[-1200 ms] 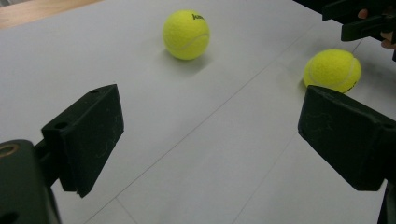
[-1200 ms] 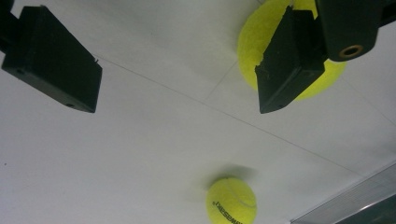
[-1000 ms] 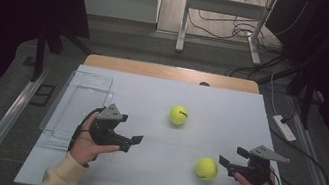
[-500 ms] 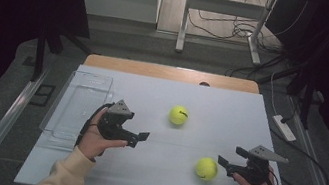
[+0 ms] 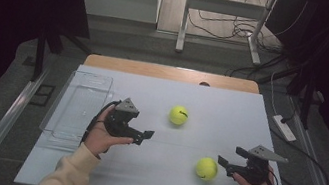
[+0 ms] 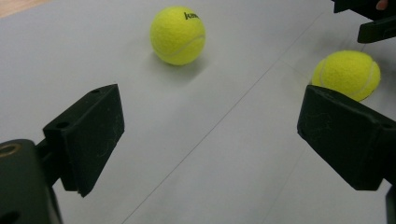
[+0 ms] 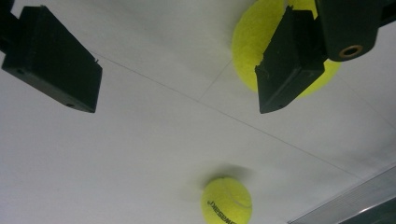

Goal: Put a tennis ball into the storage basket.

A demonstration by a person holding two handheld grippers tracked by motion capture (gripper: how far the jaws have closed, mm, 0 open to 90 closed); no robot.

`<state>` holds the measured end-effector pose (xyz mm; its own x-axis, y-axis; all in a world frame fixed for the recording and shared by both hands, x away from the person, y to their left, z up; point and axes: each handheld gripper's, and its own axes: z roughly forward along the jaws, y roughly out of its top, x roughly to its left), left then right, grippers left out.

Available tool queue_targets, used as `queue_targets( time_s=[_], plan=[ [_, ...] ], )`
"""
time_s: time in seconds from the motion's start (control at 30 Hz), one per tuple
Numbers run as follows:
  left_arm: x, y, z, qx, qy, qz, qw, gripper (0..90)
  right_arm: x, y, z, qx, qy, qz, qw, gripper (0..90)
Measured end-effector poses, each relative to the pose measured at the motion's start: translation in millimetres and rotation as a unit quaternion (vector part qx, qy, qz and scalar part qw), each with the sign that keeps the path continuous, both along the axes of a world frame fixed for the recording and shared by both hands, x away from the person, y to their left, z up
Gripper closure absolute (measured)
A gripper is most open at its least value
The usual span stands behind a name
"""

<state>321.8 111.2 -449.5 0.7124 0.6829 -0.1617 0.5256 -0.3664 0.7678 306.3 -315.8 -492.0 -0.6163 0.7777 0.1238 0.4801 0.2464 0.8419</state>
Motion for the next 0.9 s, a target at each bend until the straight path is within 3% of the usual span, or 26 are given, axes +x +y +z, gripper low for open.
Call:
queue_targets(
  time_s=[0.9],
  plan=[
    [27.3,-16.0,-0.6,0.014,0.006,-0.006,0.9999,8.4,0.6,-0.6,-0.4,-0.002,0.002,-0.001,1.0,14.6]
  ],
)
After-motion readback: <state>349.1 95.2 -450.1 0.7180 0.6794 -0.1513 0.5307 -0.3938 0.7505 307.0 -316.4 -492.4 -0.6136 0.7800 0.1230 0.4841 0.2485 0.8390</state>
